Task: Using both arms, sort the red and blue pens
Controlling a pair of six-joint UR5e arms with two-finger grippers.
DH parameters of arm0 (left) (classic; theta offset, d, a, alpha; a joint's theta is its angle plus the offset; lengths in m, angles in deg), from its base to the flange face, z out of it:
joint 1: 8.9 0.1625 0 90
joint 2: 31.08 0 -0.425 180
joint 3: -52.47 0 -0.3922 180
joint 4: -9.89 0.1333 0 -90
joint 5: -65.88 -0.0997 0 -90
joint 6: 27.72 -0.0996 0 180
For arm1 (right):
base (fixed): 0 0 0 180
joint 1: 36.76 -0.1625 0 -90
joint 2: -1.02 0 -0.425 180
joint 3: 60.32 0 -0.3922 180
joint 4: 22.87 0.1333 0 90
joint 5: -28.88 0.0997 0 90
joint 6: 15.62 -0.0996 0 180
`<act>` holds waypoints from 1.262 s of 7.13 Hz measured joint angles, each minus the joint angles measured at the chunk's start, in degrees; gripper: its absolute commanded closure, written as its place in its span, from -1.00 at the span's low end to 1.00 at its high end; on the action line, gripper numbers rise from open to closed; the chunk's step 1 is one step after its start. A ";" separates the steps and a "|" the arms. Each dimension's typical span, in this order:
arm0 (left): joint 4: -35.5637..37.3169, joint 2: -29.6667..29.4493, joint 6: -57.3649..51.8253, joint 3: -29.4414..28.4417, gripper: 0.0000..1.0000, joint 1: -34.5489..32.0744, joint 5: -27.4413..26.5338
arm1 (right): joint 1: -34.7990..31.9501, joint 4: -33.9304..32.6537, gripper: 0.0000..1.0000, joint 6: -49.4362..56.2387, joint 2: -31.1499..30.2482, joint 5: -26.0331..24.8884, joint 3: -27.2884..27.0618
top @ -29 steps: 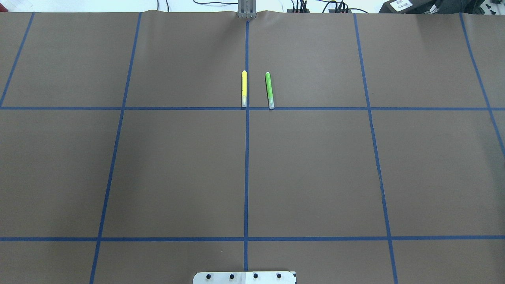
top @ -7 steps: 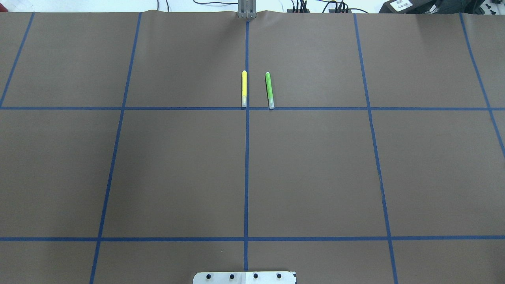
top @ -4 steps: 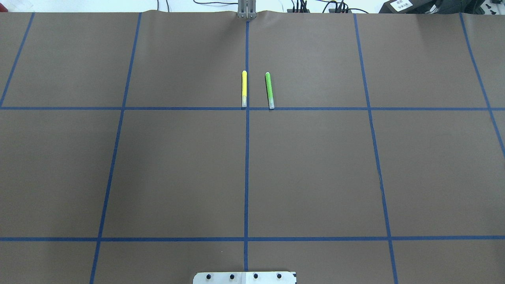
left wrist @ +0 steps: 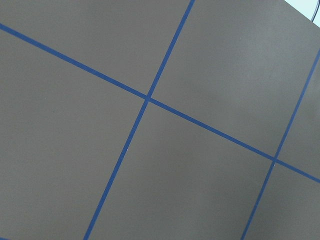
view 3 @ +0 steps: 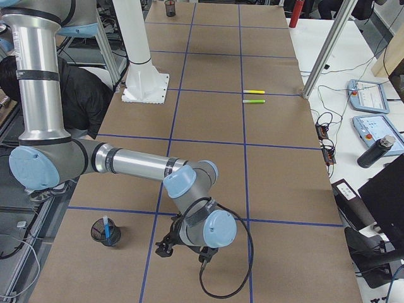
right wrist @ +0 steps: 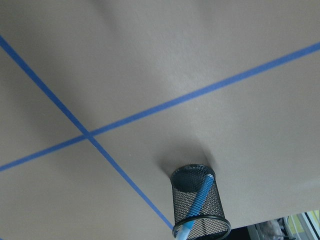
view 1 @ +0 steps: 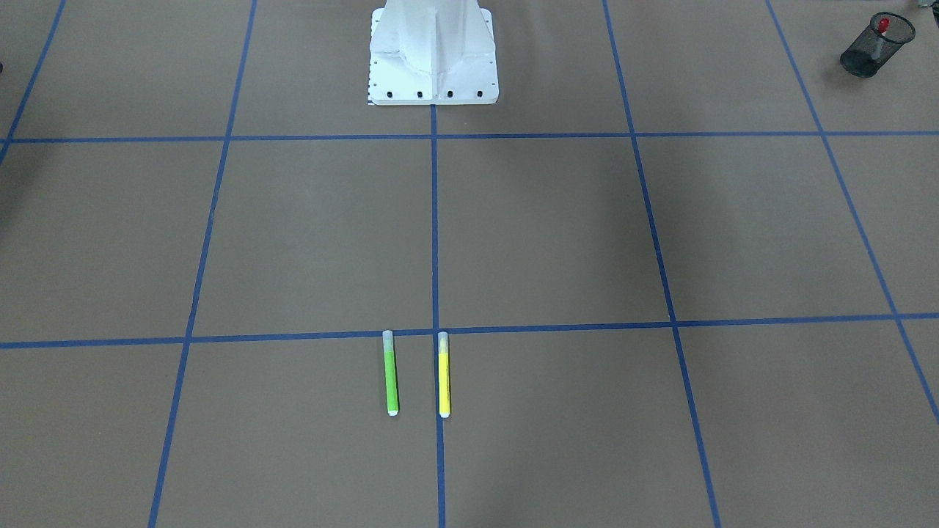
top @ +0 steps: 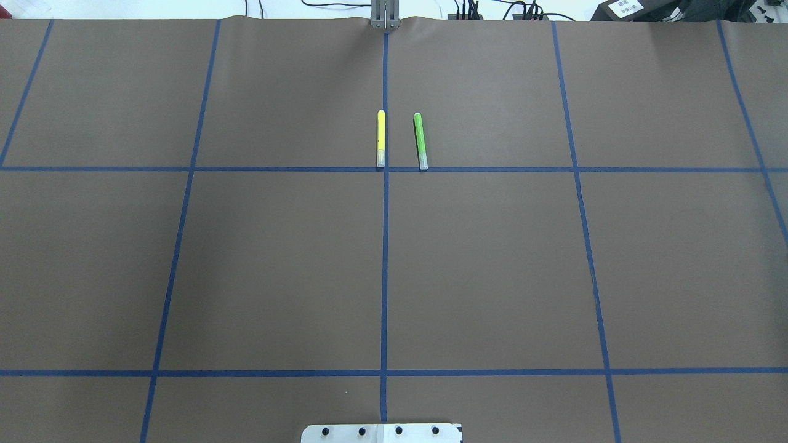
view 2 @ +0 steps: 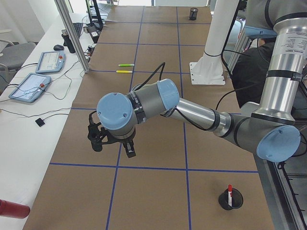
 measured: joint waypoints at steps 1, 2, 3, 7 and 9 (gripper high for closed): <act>-3.43 0.16 0.22 -0.09 -1.00 1.44 -0.20 | 0.00 3.70 -1.00 -2.18 0.72 1.66 -3.22; -6.69 0.15 0.39 -0.33 -1.00 3.34 -0.82 | 0.00 9.39 -1.00 -3.24 1.19 3.39 -5.26; -9.79 0.05 1.93 -0.52 -1.00 5.34 -1.62 | 0.00 16.54 -1.00 -3.98 1.49 4.20 -5.96; -29.33 0.20 18.89 -3.20 -1.00 15.14 -9.96 | 0.81 33.54 -1.00 -13.03 1.12 12.46 -6.27; -40.22 0.44 20.83 -8.34 -1.00 17.61 -11.19 | 3.64 38.95 -1.00 -13.72 0.89 14.30 -4.12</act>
